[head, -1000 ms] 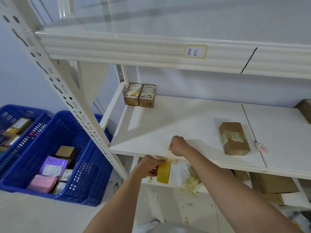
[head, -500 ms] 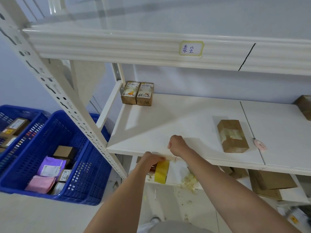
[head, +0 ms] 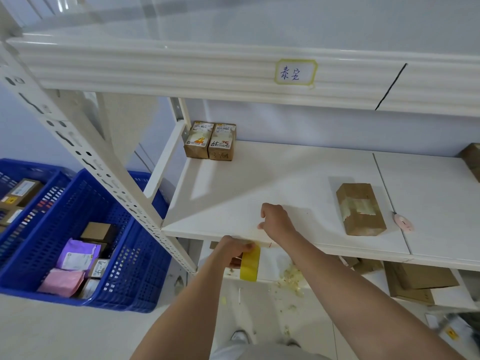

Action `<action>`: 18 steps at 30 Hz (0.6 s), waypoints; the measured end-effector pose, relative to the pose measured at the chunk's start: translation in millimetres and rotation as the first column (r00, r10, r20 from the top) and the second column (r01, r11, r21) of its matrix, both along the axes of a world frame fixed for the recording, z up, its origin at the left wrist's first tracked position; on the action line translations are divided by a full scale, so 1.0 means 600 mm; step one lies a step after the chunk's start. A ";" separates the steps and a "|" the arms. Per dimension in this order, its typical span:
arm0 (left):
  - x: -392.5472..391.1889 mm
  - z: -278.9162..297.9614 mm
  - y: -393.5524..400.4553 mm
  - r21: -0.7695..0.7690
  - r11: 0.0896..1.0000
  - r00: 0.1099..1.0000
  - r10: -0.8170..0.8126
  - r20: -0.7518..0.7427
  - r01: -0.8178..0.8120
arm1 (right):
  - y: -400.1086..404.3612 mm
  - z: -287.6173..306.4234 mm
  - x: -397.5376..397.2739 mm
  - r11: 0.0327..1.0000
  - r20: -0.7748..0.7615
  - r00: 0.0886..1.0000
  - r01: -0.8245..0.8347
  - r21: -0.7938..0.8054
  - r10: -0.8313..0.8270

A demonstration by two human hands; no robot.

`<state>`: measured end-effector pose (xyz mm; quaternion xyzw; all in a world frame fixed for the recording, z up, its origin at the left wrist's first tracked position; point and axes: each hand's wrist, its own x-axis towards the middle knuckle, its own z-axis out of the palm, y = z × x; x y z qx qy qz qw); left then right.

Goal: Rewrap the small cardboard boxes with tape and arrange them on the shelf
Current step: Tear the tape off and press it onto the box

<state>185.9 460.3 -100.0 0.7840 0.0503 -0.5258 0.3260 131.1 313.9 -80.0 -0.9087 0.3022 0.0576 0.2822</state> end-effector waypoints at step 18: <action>-0.082 0.128 -0.267 0.042 0.856 0.724 -0.461 0.513 0.516 | -0.263 0.089 -0.204 0.822 0.109 0.868 0.495 -0.283 -0.485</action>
